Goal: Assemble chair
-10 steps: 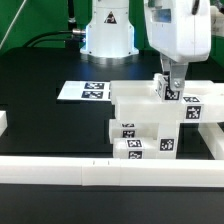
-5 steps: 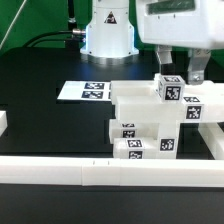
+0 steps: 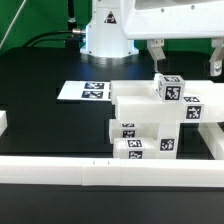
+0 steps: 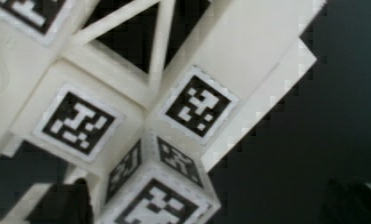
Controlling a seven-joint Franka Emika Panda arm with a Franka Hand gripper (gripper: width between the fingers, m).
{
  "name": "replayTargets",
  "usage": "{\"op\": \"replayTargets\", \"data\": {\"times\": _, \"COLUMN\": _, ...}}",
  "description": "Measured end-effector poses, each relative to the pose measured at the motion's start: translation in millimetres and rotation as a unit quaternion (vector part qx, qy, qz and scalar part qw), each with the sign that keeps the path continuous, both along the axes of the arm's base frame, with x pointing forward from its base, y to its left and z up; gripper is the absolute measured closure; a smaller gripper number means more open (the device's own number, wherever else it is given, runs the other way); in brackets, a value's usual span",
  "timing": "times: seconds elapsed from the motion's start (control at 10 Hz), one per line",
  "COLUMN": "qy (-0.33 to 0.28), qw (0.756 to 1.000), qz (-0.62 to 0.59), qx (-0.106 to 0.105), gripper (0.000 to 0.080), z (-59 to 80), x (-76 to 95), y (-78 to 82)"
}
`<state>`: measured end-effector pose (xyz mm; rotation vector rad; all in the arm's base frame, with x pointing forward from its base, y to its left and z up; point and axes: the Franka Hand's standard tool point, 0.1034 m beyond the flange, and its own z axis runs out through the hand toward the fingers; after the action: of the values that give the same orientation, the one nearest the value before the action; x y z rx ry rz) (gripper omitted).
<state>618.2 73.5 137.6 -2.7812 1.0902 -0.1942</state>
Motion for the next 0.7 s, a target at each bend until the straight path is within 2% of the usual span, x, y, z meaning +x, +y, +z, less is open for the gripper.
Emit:
{"op": "replayTargets", "data": {"times": 0.2, "qy": -0.006, "qw": 0.998, "qz": 0.064, "qx": -0.012, "gripper": 0.015, "z": -0.7, "x": -0.9, "y": 0.9}}
{"op": "replayTargets", "data": {"times": 0.4, "qy": -0.009, "qw": 0.987, "qz": 0.156, "qx": -0.032, "gripper": 0.015, "z": -1.4, "x": -17.3, "y": 6.7}}
{"op": "replayTargets", "data": {"times": 0.6, "qy": -0.024, "qw": 0.982, "qz": 0.182, "qx": -0.032, "gripper": 0.015, "z": 2.5, "x": -39.3, "y": -2.2}}
{"op": "replayTargets", "data": {"times": 0.7, "qy": -0.019, "qw": 0.984, "qz": 0.176, "qx": -0.031, "gripper": 0.015, "z": 0.3, "x": -41.0, "y": -2.1}}
